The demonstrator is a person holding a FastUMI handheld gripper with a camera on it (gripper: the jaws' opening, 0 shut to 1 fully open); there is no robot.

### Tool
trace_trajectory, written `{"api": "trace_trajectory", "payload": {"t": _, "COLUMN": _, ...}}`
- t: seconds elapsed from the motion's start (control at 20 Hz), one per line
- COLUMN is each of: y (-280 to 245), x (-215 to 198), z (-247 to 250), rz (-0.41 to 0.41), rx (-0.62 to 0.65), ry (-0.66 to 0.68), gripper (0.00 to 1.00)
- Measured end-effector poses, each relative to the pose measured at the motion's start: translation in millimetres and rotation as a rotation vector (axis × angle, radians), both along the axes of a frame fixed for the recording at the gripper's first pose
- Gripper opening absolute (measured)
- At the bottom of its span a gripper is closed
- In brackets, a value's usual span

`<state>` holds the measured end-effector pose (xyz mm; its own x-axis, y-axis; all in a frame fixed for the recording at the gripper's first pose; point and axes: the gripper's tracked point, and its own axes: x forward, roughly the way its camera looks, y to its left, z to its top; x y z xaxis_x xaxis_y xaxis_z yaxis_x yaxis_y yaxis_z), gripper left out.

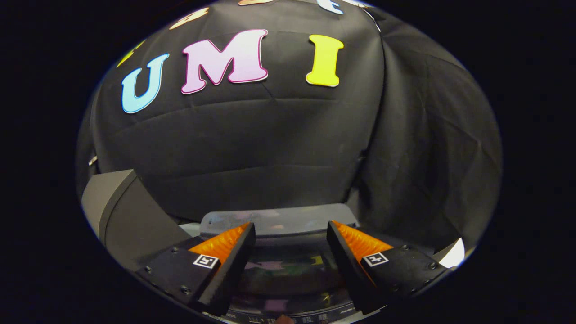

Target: Put the clothes into the washing machine and then close the washing machine lid.

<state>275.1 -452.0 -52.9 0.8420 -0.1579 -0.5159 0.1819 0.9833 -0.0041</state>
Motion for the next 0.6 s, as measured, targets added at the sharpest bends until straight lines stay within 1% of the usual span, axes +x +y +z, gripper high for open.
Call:
{"api": "trace_trajectory", "payload": {"t": 0.15, "y": -1, "x": -9, "z": -29, "rz": -0.018, "rx": 0.034, "ry": 0.053, "gripper": 1.0}}
{"api": "trace_trajectory", "payload": {"t": 0.35, "y": -11, "x": -41, "z": -64, "rz": -0.005, "rx": 0.009, "ry": 0.127, "gripper": 1.0}}
{"api": "trace_trajectory", "payload": {"t": 0.6, "y": -2, "x": -46, "z": -83, "rz": 0.01, "rx": 0.006, "ry": 0.175, "gripper": 1.0}}
